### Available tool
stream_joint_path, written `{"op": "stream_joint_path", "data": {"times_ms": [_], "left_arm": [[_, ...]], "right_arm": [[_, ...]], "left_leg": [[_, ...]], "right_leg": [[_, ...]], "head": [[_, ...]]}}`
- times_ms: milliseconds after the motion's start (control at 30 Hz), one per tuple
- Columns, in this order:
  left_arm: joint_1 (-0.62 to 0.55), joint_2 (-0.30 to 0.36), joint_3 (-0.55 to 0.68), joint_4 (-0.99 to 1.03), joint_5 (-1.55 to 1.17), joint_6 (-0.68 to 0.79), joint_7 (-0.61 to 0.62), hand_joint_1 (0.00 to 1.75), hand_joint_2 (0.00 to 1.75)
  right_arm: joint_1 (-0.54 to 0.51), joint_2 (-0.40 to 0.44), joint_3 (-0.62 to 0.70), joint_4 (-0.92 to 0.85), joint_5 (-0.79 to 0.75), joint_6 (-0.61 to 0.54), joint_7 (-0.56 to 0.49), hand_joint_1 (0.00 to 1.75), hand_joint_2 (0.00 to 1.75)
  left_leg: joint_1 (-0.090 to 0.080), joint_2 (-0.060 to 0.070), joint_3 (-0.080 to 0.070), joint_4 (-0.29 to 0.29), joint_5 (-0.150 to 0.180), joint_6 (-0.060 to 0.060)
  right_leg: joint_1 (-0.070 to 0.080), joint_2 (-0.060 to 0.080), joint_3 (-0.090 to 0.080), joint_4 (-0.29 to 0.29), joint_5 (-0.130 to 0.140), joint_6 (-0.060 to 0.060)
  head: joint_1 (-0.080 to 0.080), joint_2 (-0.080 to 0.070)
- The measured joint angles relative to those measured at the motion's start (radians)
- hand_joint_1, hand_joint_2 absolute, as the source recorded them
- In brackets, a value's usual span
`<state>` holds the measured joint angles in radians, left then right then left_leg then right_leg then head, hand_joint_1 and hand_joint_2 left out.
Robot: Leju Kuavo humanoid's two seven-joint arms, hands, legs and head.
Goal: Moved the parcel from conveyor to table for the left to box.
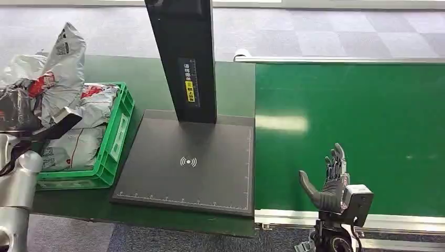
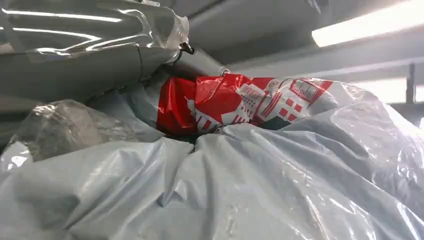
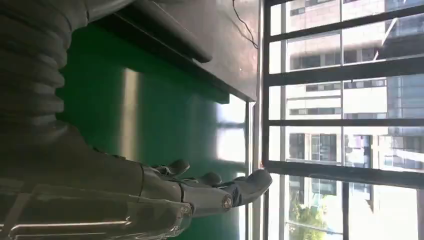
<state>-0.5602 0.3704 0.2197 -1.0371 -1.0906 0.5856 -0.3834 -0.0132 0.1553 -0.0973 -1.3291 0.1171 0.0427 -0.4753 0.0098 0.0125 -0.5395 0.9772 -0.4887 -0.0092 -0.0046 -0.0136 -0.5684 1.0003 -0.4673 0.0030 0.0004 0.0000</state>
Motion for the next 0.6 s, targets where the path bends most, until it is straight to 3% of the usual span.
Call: {"op": "stream_joint_path", "data": {"times_ms": [200, 400, 433, 467, 500, 600], "left_arm": [[-0.006, -0.014, -0.045, 0.075, -0.029, 0.003, 0.020, 1.75, 1.75], [0.025, -0.025, -0.103, 0.119, -0.344, 0.080, 0.258, 1.75, 1.75], [0.026, -0.020, -0.109, 0.128, -0.405, 0.085, 0.306, 1.48, 1.75], [0.028, -0.010, -0.119, 0.135, -0.447, 0.086, 0.352, 0.54, 1.75], [0.031, 0.003, -0.135, 0.141, -0.464, 0.086, 0.405, 0.00, 1.75], [0.036, 0.047, -0.228, 0.159, -0.475, 0.074, 0.559, 0.00, 1.75]], "right_arm": [[0.000, -0.002, 0.005, 0.000, 0.000, -0.002, 0.000, 0.00, 1.75], [0.007, -0.010, 0.020, 0.000, -0.004, -0.002, -0.003, 0.00, 1.75], [0.009, -0.012, 0.021, 0.000, -0.006, -0.001, -0.004, 0.00, 1.75], [0.010, -0.013, 0.022, 0.000, -0.009, 0.000, -0.005, 0.00, 1.75], [0.012, -0.014, 0.024, 0.000, -0.011, 0.001, -0.007, 0.00, 1.75], [0.018, -0.019, 0.028, 0.000, -0.014, 0.002, -0.012, 0.00, 1.75]], "left_leg": [[0.000, 0.000, -0.001, 0.000, 0.000, 0.000], [0.000, 0.000, -0.002, 0.000, 0.000, 0.000], [0.000, 0.000, -0.002, 0.000, 0.000, 0.000], [0.000, 0.000, -0.002, 0.000, 0.000, 0.000], [0.000, 0.000, -0.002, 0.000, 0.000, 0.000], [0.000, 0.000, -0.002, 0.000, 0.000, 0.000]], "right_leg": [[0.000, 0.000, -0.001, 0.000, 0.000, 0.000], [0.000, 0.001, -0.001, 0.000, 0.000, 0.000], [0.000, 0.001, -0.001, 0.000, 0.000, 0.000], [0.000, 0.001, -0.001, 0.000, 0.000, 0.000], [0.000, 0.001, -0.002, 0.000, 0.000, 0.000], [0.001, 0.001, -0.002, 0.000, 0.000, 0.000]], "head": [[0.000, 0.000], [0.000, 0.000], [0.000, 0.000], [0.000, 0.000], [0.000, 0.000], [0.000, 0.000]]}}
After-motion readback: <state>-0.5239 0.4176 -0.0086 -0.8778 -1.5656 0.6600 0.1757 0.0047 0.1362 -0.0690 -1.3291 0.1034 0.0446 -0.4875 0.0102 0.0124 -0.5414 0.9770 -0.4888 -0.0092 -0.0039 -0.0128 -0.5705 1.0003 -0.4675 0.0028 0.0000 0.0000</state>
